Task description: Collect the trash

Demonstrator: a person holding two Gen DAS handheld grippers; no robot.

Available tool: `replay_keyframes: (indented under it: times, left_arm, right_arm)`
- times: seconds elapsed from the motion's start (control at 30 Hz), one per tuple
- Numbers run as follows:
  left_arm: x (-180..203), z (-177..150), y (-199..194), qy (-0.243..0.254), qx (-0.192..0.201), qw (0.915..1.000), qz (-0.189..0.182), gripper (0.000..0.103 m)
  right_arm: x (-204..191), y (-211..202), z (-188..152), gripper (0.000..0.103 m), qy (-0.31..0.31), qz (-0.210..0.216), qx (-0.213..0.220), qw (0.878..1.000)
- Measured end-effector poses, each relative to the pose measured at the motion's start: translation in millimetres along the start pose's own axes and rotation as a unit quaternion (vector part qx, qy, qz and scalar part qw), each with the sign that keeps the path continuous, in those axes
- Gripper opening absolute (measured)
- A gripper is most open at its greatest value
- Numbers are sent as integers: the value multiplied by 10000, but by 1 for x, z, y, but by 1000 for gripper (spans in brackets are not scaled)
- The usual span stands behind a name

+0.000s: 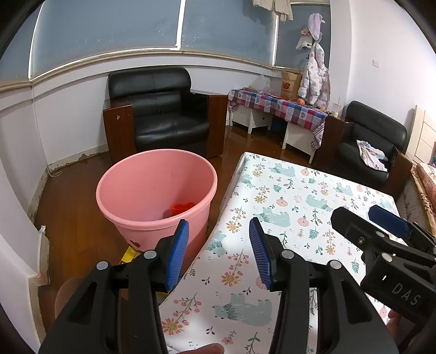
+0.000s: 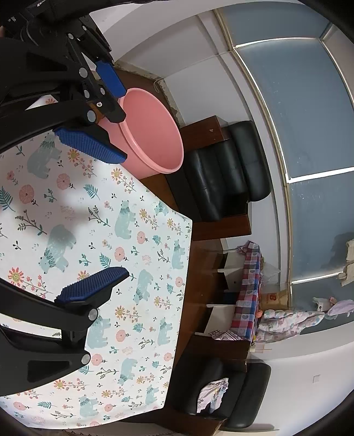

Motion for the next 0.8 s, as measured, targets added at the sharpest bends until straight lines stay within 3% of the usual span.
replay_keyframes:
  times: [0.8]
  left_arm:
    - [3,0,-2,-7,20,10000,-21,47]
  right_arm:
    - [2,-1,-6,77,-6,2,23,10000]
Point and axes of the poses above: each gripper's, at about its wrist camera, not at the fingertips, and y roughly the way its jaws point, x to its right, z to its top, the point moved 4 cm from there along y, roughly the way its jaws point, and after that the axes turned 5 degrees about -x, right-handed, at the moved point
